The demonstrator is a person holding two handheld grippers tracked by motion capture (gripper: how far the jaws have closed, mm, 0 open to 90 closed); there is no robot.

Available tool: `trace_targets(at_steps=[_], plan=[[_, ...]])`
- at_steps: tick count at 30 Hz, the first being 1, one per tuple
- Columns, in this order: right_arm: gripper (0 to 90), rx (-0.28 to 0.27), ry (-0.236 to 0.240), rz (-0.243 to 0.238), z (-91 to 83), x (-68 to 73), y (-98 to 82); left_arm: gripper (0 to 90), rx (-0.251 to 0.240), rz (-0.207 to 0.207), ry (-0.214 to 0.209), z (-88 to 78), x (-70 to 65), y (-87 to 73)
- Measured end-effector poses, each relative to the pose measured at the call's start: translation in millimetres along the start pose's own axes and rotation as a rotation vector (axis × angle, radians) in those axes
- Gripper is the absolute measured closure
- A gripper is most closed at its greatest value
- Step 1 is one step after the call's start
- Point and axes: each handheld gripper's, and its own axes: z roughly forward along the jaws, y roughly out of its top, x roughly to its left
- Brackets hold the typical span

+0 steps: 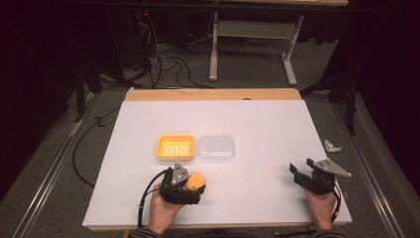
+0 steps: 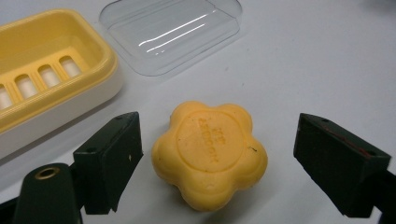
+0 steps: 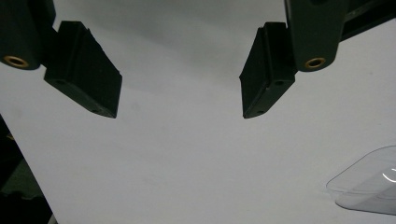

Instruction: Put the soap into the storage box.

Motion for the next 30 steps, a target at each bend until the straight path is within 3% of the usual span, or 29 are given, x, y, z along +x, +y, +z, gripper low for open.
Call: trace_targets(at_steps=[19, 30], plan=[[29.5, -0.001, 0.0, 0.001, -0.2, 0.2, -0.1, 15.7, 0.055, 0.02, 0.066, 18.0, -6.2, -5.8], [29.3, -0.003, -0.001, -0.004, -0.2, 0.1, -0.1, 16.7, 0.088, 0.034, 0.082, 24.8, -8.1, -8.3]])
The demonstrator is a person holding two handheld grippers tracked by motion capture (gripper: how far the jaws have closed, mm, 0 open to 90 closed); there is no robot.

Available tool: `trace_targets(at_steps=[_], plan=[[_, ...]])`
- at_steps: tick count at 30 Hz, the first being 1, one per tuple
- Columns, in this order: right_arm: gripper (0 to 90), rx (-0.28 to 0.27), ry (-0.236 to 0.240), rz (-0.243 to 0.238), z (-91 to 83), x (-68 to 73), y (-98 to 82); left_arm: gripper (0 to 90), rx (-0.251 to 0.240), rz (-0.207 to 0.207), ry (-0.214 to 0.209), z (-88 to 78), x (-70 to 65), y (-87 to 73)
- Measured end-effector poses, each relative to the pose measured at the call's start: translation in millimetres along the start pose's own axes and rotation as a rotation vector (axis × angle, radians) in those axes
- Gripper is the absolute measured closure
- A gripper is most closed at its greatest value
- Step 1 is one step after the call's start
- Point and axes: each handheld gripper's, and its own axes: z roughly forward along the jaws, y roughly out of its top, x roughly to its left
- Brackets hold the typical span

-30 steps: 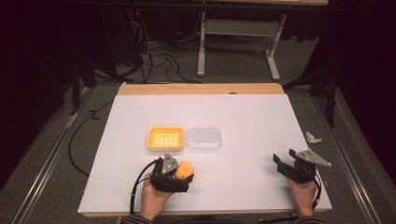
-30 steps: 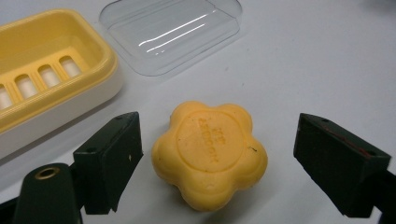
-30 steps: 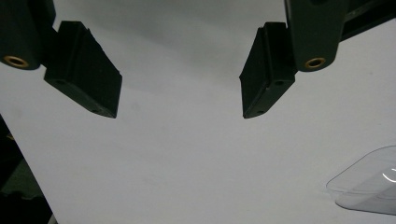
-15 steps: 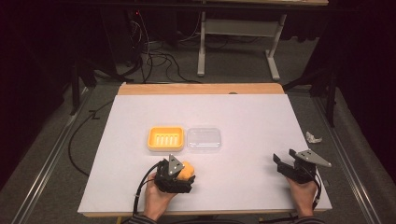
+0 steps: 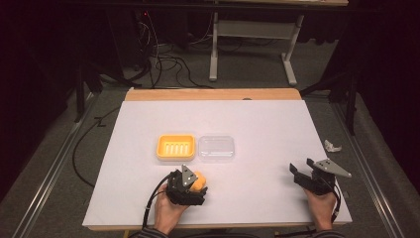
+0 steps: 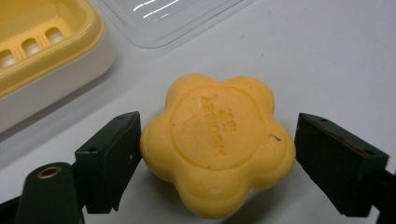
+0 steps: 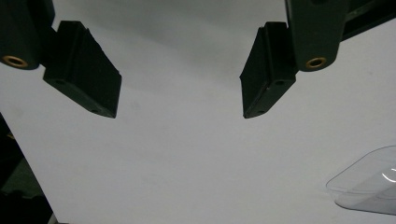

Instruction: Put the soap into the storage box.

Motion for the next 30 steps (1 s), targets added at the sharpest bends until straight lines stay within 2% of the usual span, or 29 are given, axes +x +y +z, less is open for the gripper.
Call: trace_targets(at_steps=[12, 21, 24, 30], plan=[[29.1, 0.001, -0.002, 0.002, 0.0, 0.2, 0.0, 18.0, 0.02, -0.006, 0.009, 4.3, -1.1, 0.3], [29.0, 0.005, -0.003, -0.002, 0.5, 0.5, 0.2, 21.4, 0.029, -0.011, 0.005, 3.9, -0.5, 1.3], [29.0, 0.005, -0.003, -0.002, 0.4, 0.3, 0.2, 25.3, 0.031, -0.015, 0.006, 2.9, 1.0, 1.4], [29.1, 0.003, -0.003, -0.005, 0.3, 0.3, 0.2, 25.6, 0.037, -0.016, 0.002, 2.8, 1.6, 2.0]])
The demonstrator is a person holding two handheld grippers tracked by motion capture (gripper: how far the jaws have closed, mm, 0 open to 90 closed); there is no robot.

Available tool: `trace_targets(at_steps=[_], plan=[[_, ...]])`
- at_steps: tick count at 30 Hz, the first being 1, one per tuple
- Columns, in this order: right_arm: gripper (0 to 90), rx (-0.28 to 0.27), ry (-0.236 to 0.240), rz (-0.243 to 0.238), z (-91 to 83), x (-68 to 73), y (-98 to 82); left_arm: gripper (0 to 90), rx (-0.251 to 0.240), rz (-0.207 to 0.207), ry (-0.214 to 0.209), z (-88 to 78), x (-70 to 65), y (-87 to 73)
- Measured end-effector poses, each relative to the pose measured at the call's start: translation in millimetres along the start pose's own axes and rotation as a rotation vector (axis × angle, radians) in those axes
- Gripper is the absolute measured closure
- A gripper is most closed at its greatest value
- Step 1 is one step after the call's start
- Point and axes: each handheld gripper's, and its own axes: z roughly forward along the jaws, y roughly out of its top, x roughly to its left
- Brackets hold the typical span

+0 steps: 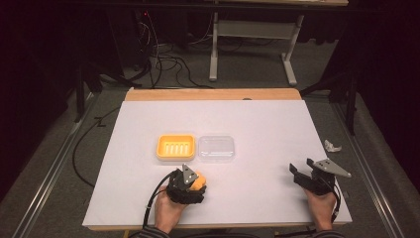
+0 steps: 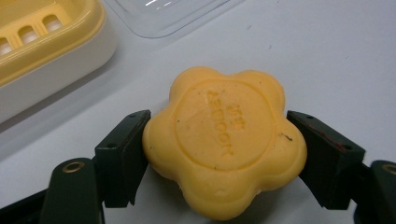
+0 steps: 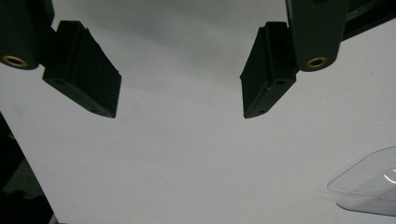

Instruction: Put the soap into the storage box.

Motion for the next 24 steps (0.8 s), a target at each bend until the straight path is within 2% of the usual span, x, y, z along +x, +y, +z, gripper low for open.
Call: trace_targets(at_steps=[24], plan=[[29.5, 0.0, -0.001, 0.002, 0.1, 0.0, 0.0, 26.2, -0.019, 0.005, -0.024, -3.2, 5.4, -1.2]])
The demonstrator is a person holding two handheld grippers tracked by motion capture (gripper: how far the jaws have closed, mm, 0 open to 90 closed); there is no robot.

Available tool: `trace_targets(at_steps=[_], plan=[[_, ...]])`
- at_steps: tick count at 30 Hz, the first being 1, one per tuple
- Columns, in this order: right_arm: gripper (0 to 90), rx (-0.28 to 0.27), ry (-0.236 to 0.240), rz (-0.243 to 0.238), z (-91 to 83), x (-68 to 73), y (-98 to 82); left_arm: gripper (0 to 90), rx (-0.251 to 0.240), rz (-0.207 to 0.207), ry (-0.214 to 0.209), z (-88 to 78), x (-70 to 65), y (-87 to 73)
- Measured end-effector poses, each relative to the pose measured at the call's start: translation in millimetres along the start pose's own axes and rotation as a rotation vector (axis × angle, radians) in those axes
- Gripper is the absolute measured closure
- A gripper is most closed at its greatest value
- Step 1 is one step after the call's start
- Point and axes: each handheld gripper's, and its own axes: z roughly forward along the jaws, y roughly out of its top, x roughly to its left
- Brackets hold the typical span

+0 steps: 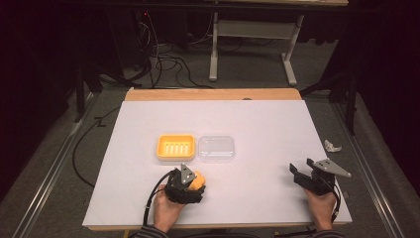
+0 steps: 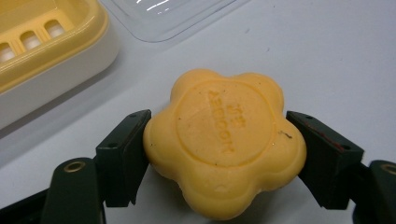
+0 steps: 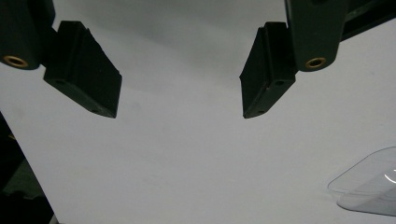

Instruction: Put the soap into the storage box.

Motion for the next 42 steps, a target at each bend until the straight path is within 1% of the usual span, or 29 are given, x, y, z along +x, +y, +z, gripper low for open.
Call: trace_targets(at_steps=[3, 10, 14, 16, 23, 26, 30, 36, 39, 42], plan=[[29.5, -0.001, 0.0, -0.001, -0.2, -0.1, -0.1, 26.2, -0.005, -0.008, -0.007, -1.3, 1.6, 0.3], [29.4, -0.001, 0.0, 0.009, -0.4, 0.0, -0.2, 26.2, -0.023, -0.009, -0.009, -5.6, 5.0, -0.6], [29.4, -0.002, -0.001, 0.004, -0.3, -0.1, -0.1, 26.2, -0.028, -0.008, -0.01, -10.5, 6.5, -1.3], [29.4, -0.001, 0.002, 0.004, -0.3, -0.2, -0.1, 26.2, -0.035, -0.014, -0.006, -13.4, 7.6, -1.9], [29.5, -0.002, 0.001, 0.001, -0.3, -0.1, -0.1, 26.2, -0.065, -0.03, -0.013, -21.5, 11.6, 0.0], [29.5, -0.001, -0.001, 0.003, -0.5, 0.4, -0.1, 26.2, -0.081, -0.038, -0.013, -29.0, 16.9, 3.0], [29.4, -0.001, 0.0, 0.009, -0.5, -0.1, -0.2, 26.2, -0.095, -0.054, -0.009, -35.3, 22.1, 4.6], [29.5, -0.002, 0.0, 0.008, -0.4, -0.6, -0.2, 26.2, -0.095, -0.051, 0.002, -41.2, 26.6, 6.6], [29.4, -0.003, 0.001, 0.009, -0.4, -0.8, -0.2, 26.2, -0.104, -0.051, 0.015, -42.7, 27.8, 6.9], [29.4, -0.002, 0.001, 0.009, -0.4, -0.9, -0.2, 26.2, -0.116, -0.056, 0.019, -43.9, 28.6, 6.6]])
